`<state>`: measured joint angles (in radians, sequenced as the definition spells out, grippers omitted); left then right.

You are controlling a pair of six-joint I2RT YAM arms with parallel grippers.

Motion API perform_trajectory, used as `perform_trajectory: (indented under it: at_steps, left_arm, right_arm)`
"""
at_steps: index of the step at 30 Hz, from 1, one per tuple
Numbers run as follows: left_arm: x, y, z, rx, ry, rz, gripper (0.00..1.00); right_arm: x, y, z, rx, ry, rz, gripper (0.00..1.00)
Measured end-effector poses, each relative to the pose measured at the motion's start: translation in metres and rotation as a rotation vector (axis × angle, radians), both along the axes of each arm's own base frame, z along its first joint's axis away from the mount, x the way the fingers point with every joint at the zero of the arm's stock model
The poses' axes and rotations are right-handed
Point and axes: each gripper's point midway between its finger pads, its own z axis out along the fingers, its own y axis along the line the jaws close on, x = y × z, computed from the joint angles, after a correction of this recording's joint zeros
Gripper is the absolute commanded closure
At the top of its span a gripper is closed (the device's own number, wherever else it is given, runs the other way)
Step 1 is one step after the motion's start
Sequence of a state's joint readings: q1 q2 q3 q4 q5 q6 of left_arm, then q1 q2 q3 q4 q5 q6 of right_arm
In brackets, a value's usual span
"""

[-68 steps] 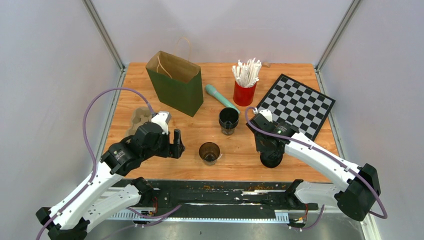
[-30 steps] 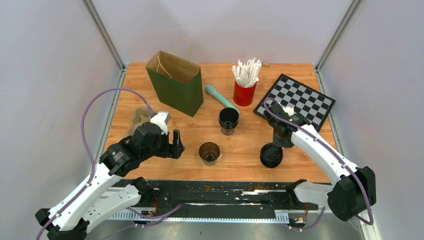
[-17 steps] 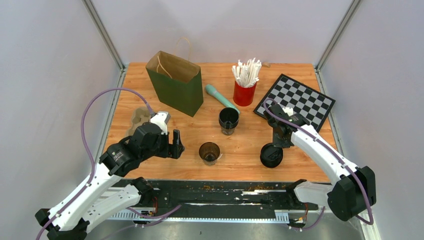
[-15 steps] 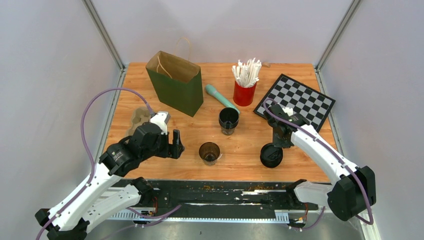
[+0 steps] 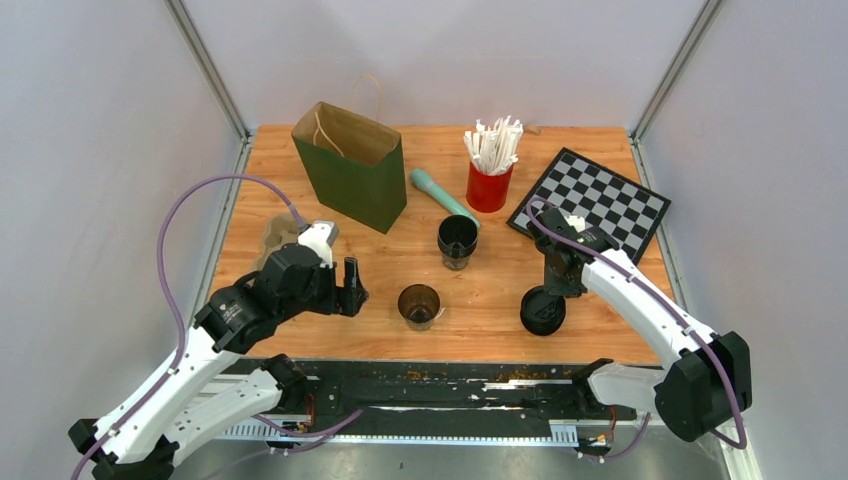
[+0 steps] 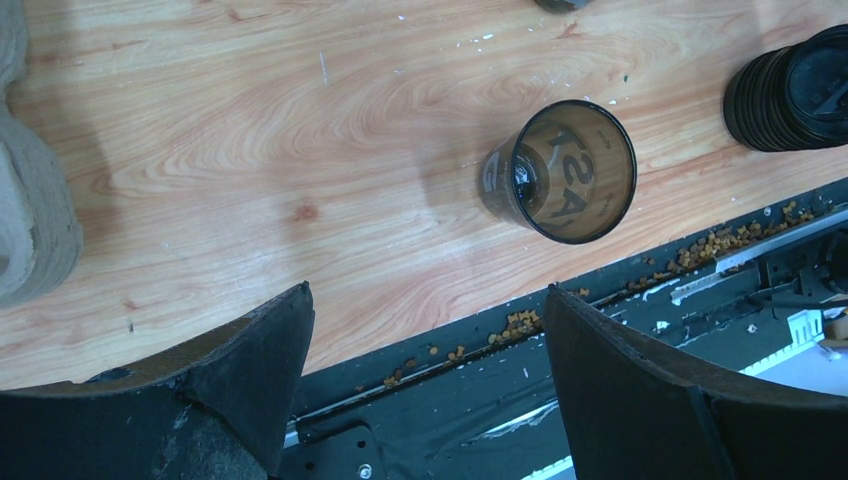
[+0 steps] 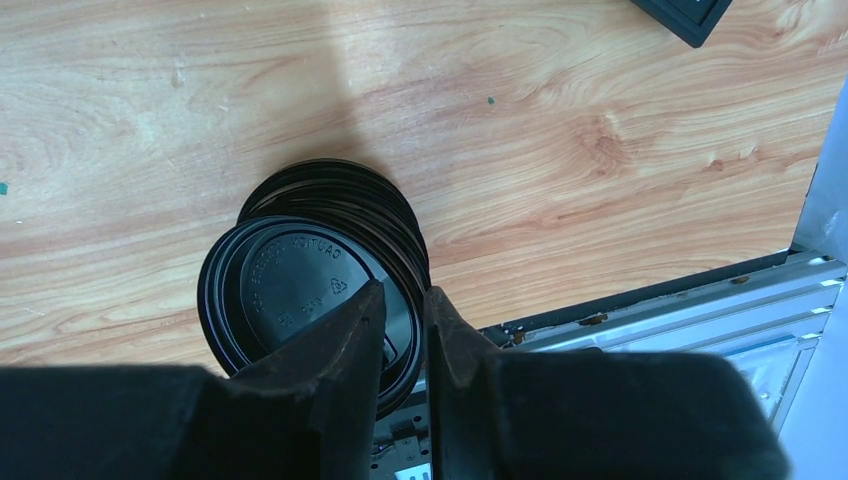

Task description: Pack the takeout coffee

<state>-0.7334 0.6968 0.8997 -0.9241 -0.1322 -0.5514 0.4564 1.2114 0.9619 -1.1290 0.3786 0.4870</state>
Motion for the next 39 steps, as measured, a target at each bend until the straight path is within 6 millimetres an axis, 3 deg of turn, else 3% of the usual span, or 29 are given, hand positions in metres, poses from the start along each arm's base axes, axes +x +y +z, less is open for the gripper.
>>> perform_trajectory:
  at_steps: [11,24,36,39]
  left_arm:
    - [0.0007,-0.0006,0.004,-0.007,-0.007,0.0,0.09]
    - [0.0007,-0.0006,0.0041,-0.006,-0.008,0.0,0.09]
    - [0.0018,-0.0017,0.0017,0.004,0.002,-0.003,0.09]
    - [0.0019,-0.0017,0.0014,0.005,0.003,-0.003,0.09]
  right_arm:
    - [-0.0013,-0.0001,-0.0047,-0.01,0.028,0.001,0.8]
    - [-0.0031,-0.0011,-0.0054,-0.016,0.038,0.001,1.0]
    - [-0.0004,0.0017,0.002,0.0,0.024,0.02,0.96]
    - [-0.0012,0.0029,0.0019,0.007,0.028,0.027,0.99]
